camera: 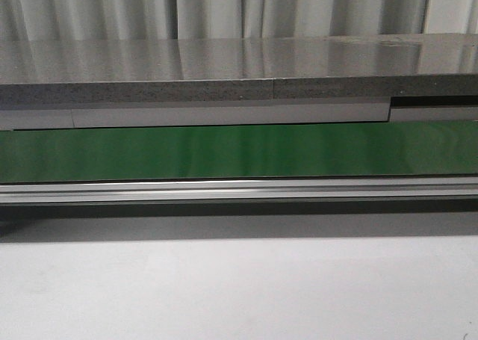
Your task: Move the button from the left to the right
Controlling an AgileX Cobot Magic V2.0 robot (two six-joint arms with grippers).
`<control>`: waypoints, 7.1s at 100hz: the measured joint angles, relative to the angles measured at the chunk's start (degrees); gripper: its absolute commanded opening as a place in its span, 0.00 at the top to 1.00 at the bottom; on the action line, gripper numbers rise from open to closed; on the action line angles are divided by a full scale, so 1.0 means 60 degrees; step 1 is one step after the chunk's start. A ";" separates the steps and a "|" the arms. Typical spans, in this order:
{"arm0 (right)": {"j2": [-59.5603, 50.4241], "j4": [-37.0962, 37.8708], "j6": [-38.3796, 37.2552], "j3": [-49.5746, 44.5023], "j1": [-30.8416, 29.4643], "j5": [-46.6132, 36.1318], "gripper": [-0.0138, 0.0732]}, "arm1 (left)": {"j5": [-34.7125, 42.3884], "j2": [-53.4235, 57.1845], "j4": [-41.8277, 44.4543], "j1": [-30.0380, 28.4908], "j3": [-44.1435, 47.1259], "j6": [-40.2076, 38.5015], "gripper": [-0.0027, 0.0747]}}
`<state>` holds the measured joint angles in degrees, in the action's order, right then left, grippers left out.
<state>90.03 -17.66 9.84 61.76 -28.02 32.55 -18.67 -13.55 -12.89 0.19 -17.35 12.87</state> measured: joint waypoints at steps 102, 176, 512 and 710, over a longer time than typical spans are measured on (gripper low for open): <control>0.3710 0.0985 0.2465 0.3176 0.0000 0.2879 0.65 | 0.0000 0.0000 0.0000 0.0000 0.0000 0.0000 0.99; 0.3704 0.0985 0.2164 0.3211 0.0000 0.2715 0.29 | 0.0000 0.0007 0.0000 0.0000 0.0000 0.0000 0.99; -1.0274 -0.0509 0.1763 -0.6752 0.5134 -0.4144 0.92 | 0.0000 0.0007 0.0000 0.0034 0.0000 0.0000 0.99; -1.4145 0.2834 -0.1070 -1.0267 0.5361 -0.5961 0.92 | 0.0000 0.0007 0.0000 0.0034 0.0000 0.0000 0.99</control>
<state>5.16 -0.66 3.42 0.16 4.15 -3.22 -18.67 -13.51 -12.89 0.39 -17.35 12.87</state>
